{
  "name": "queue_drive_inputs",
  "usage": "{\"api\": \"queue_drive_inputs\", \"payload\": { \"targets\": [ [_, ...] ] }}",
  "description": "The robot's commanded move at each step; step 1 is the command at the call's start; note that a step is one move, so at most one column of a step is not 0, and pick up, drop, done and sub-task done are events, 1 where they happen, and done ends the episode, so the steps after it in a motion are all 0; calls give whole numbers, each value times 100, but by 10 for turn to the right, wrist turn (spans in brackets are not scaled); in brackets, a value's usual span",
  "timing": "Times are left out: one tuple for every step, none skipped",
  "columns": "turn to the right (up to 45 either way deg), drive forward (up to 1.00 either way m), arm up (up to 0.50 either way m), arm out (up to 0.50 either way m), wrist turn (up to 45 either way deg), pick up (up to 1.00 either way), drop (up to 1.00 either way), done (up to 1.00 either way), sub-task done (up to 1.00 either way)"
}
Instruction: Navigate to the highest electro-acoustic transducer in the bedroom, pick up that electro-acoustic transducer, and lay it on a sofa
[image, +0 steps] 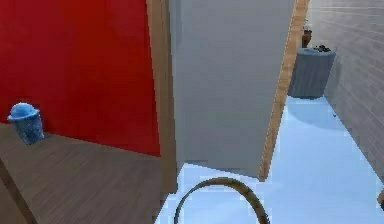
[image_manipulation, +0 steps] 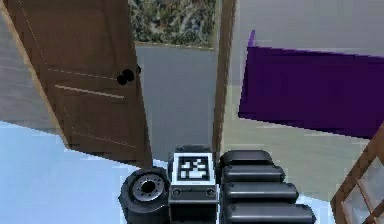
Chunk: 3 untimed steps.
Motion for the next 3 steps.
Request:
{"api": "queue_drive_inputs", "payload": {
  "targets": [
    [0,45,0,0,0,0,0,0,0],
    [-90,0,0,0,0,0,0,0,0],
    [0,35,0,0,0,0,0,0,0]
  ]
}}
